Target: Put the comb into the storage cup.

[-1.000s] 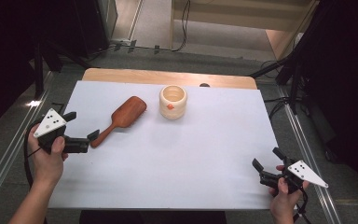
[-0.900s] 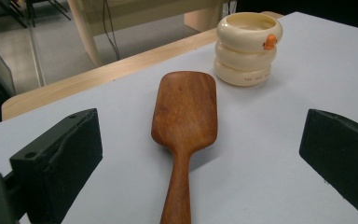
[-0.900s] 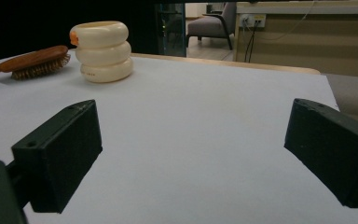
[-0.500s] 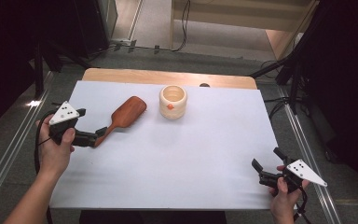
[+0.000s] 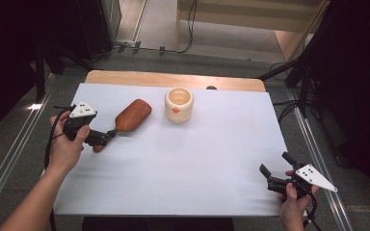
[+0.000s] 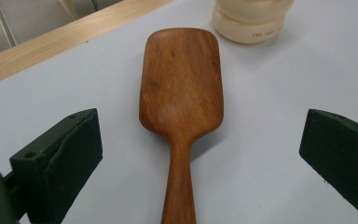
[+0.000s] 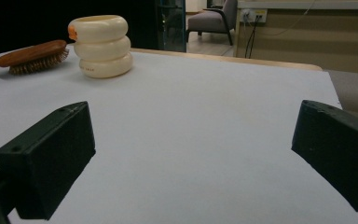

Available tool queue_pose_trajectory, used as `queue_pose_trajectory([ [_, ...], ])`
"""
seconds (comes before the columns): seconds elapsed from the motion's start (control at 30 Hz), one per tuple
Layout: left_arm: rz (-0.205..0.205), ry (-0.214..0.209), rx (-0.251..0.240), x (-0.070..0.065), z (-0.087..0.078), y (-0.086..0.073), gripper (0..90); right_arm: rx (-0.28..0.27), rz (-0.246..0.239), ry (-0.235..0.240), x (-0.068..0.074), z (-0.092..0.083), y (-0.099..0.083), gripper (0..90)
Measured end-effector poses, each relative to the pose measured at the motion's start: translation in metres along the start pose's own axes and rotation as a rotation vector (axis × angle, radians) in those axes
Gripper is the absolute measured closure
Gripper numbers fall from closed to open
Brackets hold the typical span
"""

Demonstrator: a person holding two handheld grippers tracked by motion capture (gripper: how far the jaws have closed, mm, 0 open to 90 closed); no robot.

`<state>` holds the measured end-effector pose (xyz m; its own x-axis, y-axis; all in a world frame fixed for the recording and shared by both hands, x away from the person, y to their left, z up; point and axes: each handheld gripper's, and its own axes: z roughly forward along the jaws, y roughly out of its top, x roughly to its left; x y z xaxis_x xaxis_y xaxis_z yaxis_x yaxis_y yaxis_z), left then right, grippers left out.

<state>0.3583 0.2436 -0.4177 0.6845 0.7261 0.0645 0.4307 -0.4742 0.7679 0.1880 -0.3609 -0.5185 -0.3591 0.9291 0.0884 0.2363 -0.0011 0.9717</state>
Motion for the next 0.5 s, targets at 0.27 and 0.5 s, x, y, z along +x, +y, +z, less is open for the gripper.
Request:
queue_pose_trajectory([
  [0.27,0.001,-0.003,0.059,0.005,0.010,0.004,0.0,-0.001,-0.001,0.001,0.000,0.000,0.000,0.0],
  [0.5,0.006,-0.036,0.154,0.010,0.021,0.009,0.0,-0.001,-0.004,0.002,0.000,0.001,0.000,0.0],
])
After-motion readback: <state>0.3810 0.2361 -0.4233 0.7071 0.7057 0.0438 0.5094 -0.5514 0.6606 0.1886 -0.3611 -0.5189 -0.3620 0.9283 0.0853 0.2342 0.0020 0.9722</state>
